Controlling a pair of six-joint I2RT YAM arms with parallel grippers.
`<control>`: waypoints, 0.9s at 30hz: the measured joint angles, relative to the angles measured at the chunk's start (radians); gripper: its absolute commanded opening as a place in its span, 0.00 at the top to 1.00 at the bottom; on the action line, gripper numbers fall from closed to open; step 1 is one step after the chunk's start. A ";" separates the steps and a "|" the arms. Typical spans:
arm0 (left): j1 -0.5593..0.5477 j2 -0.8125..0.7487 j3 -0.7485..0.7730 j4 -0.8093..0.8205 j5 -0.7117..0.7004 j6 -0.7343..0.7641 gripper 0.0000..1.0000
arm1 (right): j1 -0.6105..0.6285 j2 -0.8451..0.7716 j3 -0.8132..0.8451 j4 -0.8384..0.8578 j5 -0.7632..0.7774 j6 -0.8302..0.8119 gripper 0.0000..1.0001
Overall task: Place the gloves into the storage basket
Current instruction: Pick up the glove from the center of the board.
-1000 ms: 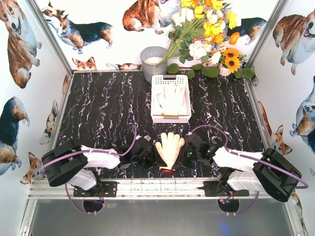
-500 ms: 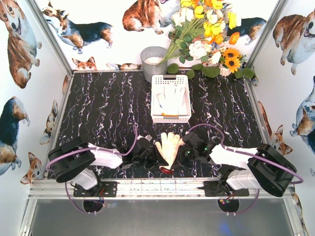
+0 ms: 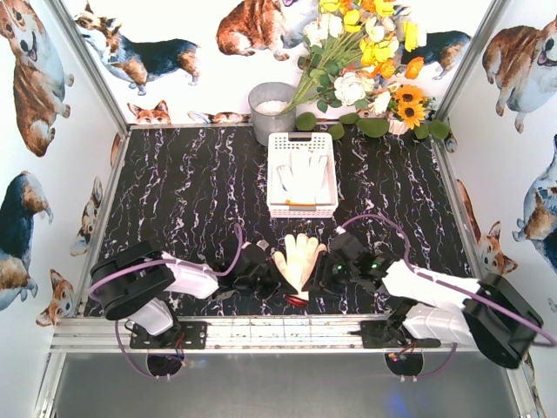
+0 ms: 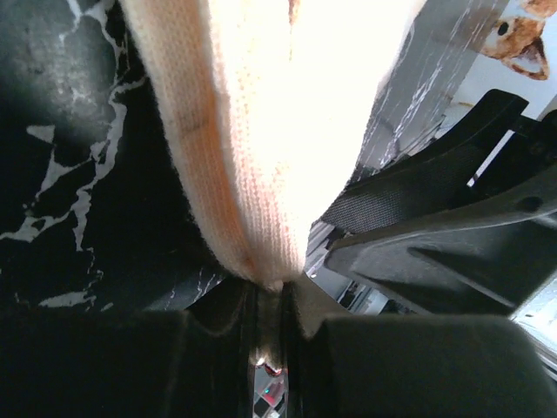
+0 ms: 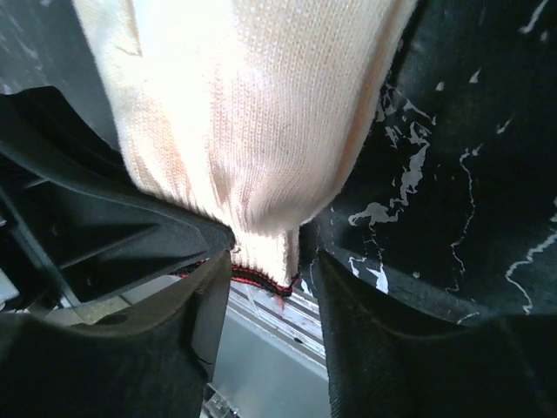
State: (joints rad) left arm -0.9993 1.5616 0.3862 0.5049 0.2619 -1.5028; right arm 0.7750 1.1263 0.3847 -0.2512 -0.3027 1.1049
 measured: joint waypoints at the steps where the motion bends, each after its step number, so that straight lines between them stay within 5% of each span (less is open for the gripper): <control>1: 0.002 -0.010 -0.005 0.000 0.001 -0.010 1.00 | -0.005 -0.023 0.000 -0.009 0.006 -0.002 0.46; 18: 0.022 -0.074 -0.057 0.122 0.014 -0.190 1.00 | -0.051 -0.099 -0.088 0.165 0.057 0.216 0.17; 27: 0.024 -0.081 -0.057 0.166 0.034 -0.207 1.00 | -0.055 0.045 -0.101 0.372 0.092 0.323 0.19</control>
State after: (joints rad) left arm -0.9749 1.4807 0.3294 0.6708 0.2958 -1.7096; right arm 0.7204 1.1709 0.2840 0.1211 -0.2108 1.4284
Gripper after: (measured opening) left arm 0.043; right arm 0.827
